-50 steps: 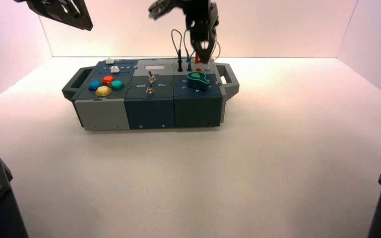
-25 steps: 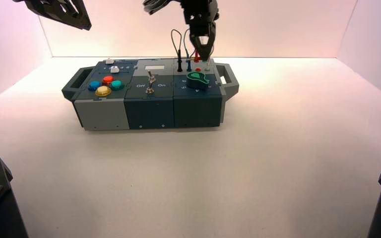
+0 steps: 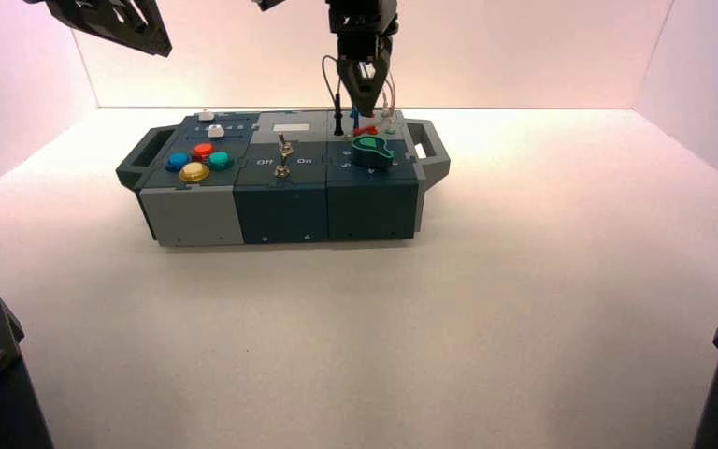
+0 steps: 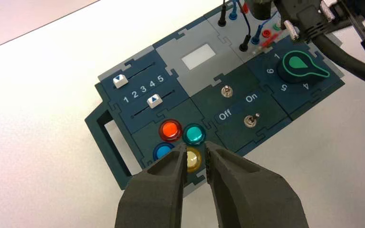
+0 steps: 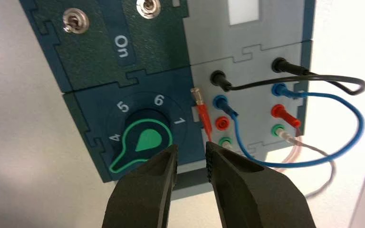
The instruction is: Insert the red wire.
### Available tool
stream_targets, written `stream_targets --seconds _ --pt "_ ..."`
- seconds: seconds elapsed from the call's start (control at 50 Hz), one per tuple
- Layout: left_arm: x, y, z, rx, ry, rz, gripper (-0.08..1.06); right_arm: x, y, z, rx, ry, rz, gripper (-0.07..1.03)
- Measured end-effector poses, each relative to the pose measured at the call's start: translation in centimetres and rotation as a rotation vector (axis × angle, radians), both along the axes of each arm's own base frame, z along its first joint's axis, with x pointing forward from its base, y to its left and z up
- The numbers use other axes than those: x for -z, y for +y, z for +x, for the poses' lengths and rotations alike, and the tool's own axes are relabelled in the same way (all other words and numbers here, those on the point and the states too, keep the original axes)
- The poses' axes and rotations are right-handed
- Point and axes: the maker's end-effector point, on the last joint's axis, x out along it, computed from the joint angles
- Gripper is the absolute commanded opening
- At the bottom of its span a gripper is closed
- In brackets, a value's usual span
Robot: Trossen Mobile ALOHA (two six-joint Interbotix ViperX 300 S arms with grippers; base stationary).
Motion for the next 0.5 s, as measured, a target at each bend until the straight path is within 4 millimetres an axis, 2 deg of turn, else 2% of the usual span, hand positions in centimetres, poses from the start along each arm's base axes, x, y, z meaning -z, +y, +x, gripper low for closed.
stream_targets --seconds 0.22,0.36,0.5 --pt "0.0 0.2 0.1 -0.008 -0.001 0.0 0.23 -0.9 1.2 -1.7 0.111 0.078 0.091 0.56" --pt "-0.1 0.2 0.1 -0.01 -0.003 -0.001 0.23 -1.8 1.8 -2.2 0.305 0.073 0.188 0.56" --pt "-0.1 0.3 0.1 -0.011 -0.003 -0.001 0.23 -2.0 1.9 -2.1 0.49 0.041 0.269 0.56"
